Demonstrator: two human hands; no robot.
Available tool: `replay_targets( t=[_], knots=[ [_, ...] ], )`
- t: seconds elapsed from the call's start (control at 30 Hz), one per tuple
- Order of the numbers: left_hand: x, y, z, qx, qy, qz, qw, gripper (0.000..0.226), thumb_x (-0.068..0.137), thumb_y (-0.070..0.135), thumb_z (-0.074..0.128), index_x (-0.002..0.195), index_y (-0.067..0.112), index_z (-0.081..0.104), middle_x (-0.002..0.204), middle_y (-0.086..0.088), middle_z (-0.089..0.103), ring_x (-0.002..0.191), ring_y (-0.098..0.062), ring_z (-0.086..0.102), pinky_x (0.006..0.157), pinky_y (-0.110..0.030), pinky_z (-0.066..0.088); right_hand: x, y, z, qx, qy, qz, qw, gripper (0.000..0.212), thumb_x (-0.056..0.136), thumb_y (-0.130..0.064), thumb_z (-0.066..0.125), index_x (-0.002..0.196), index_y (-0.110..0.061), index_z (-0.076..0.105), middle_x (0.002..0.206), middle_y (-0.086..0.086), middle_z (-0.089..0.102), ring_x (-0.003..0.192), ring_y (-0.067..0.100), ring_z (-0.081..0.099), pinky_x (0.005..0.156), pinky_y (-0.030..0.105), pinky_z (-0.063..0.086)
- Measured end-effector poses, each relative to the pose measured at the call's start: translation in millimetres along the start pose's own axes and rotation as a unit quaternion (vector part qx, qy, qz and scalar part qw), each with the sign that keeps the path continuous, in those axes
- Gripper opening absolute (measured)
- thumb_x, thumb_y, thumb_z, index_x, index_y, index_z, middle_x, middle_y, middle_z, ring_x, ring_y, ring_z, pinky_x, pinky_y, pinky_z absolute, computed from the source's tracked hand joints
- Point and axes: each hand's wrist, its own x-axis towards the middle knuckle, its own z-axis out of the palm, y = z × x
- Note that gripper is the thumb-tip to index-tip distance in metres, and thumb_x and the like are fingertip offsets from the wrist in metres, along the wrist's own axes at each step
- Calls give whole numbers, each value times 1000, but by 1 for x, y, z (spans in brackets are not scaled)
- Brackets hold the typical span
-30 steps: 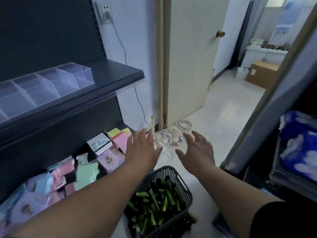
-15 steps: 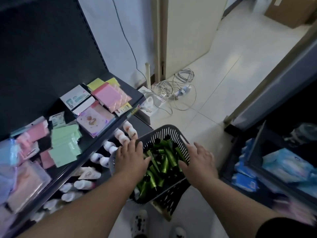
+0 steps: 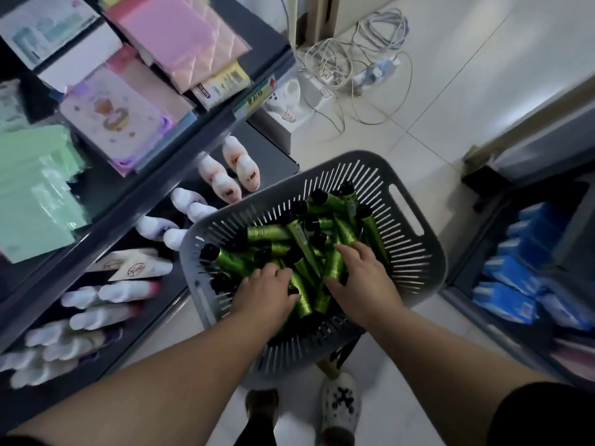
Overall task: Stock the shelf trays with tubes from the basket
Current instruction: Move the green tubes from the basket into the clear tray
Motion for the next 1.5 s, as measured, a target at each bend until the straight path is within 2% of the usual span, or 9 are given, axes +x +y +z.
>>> replay_targets(
  t=[0.3, 0.43, 0.63, 0.77, 1.0, 1.1, 1.2, 1.3, 1.5],
  knots=[
    [28, -10, 28, -44, -52, 37, 997, 35, 93, 30, 57, 123, 15, 48, 124, -8, 56, 110, -28, 55, 86, -40, 49, 42, 3, 38, 60, -49, 72, 994, 57, 99, -31, 47, 150, -24, 23, 136, 17, 43, 110, 32, 54, 80, 33, 46],
    [32, -16, 22, -78, -5, 19, 997, 40, 96, 35, 51, 128, 14, 43, 126, -8, 52, 110, -27, 53, 87, -39, 48, 60, 5, 50, 115, -57, 107, 986, 52, 99, -28, 45, 148, -27, 27, 121, 17, 51, 88, 30, 59, 63, 32, 46],
    [33, -15, 1, -197, 88, 0, 976, 44, 98, 35, 46, 137, 17, 37, 132, -8, 47, 111, -26, 51, 84, -32, 44, 71, -2, 50, 173, -56, 157, 971, 64, 94, -13, 51, 147, -33, 22, 114, 15, 54, 84, 28, 55, 55, 29, 44],
    [29, -9, -11, -233, 111, -5, 966, 44, 98, 31, 47, 140, 18, 36, 138, -7, 42, 117, -24, 49, 83, -27, 38, 57, -7, 42, 327, -93, 206, 917, 82, 90, -16, 60, 151, -37, 9, 119, 12, 54, 93, 30, 61, 78, 44, 58],
    [-7, 2, -60, -276, 195, -33, 941, 25, 94, 24, 55, 115, 13, 47, 117, -8, 48, 90, -17, 45, 74, -24, 36, 8, -13, 0, 553, -146, 221, 790, 72, 91, -2, 59, 151, -23, 24, 88, 14, 58, 53, 18, 60, 72, 39, 56],
    [-34, 12, -95, -306, 250, -49, 917, 18, 91, 22, 58, 102, 13, 46, 105, -5, 53, 89, -19, 48, 66, -18, 26, -17, -20, -35, 612, -163, 172, 754, 62, 94, 2, 53, 148, -15, 29, 93, 14, 60, 44, 13, 61, 71, 37, 52],
    [-67, 22, -128, -356, 265, -101, 890, 20, 90, 28, 59, 102, 17, 46, 96, 4, 56, 79, -14, 50, 66, -23, 31, -44, -33, -79, 658, -195, 97, 721, 36, 94, 4, 51, 124, -16, 50, 99, 12, 68, 76, 23, 67, 83, 38, 51],
    [-102, 31, -160, -432, 285, -139, 844, 22, 84, 35, 60, 99, 22, 50, 87, 8, 57, 77, -15, 55, 66, -26, 44, -70, -45, -123, 646, -220, 11, 731, 32, 94, 3, 49, 120, -13, 57, 104, 11, 68, 94, 28, 61, 86, 40, 46],
    [-185, 60, -215, -588, 362, -54, 721, 13, 90, 24, 60, 96, 15, 52, 88, -4, 60, 76, -20, 62, 57, -24, 48, -128, -72, -205, 629, -223, -92, 739, 38, 93, 2, 43, 126, -14, 55, 97, 14, 63, 83, 26, 62, 76, 42, 49]
  ],
)
